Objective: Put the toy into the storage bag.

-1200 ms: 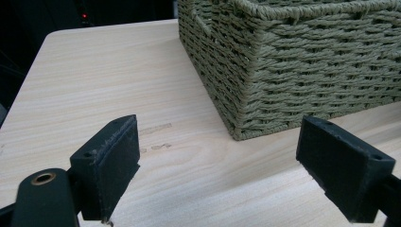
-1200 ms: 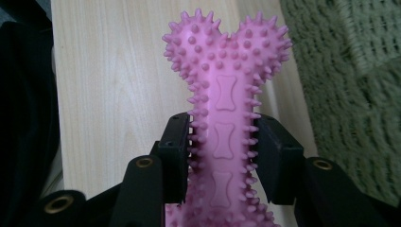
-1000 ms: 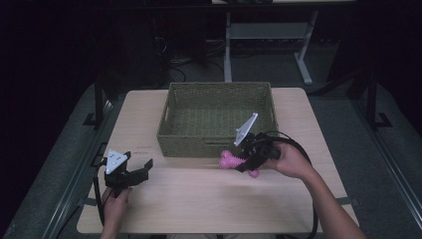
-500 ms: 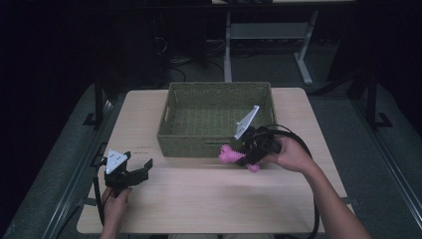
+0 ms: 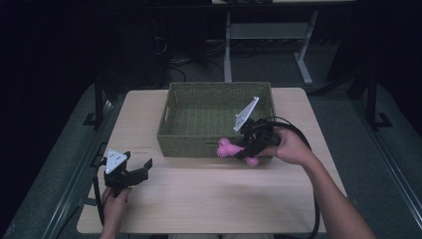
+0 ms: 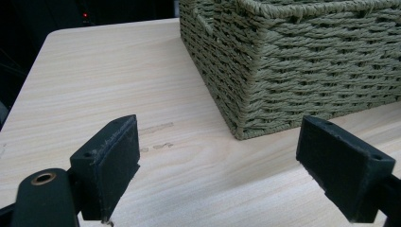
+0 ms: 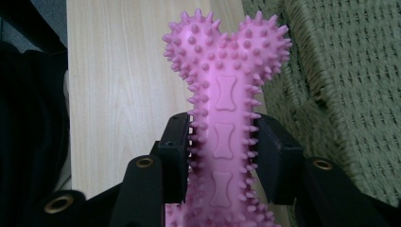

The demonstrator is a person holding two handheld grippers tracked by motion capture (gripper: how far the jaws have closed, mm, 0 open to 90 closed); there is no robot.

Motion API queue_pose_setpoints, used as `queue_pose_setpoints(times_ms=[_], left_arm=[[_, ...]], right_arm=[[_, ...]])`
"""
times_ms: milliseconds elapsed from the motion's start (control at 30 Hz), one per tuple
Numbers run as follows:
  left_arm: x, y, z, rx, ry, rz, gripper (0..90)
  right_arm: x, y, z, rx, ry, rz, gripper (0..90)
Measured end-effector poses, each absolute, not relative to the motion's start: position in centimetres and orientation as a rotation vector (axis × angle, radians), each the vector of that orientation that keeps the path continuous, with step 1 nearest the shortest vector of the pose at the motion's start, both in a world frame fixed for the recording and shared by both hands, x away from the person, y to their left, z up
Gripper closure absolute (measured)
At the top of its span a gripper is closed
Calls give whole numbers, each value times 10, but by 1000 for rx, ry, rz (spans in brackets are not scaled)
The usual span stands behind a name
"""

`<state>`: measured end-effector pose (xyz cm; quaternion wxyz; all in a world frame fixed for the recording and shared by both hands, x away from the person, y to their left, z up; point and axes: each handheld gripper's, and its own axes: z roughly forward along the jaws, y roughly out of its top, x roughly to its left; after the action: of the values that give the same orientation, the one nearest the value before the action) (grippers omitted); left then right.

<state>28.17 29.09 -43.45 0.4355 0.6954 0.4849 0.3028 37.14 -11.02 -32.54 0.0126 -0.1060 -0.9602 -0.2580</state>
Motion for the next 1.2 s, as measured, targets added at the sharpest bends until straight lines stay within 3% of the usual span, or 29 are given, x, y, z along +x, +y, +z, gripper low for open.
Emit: queue_pose_setpoints(times_ms=[1200], left_arm=[[282, 290, -435, 1733, 1206, 760, 137]], right_arm=[[408, -107, -285, -338, -3011, -820, 582]])
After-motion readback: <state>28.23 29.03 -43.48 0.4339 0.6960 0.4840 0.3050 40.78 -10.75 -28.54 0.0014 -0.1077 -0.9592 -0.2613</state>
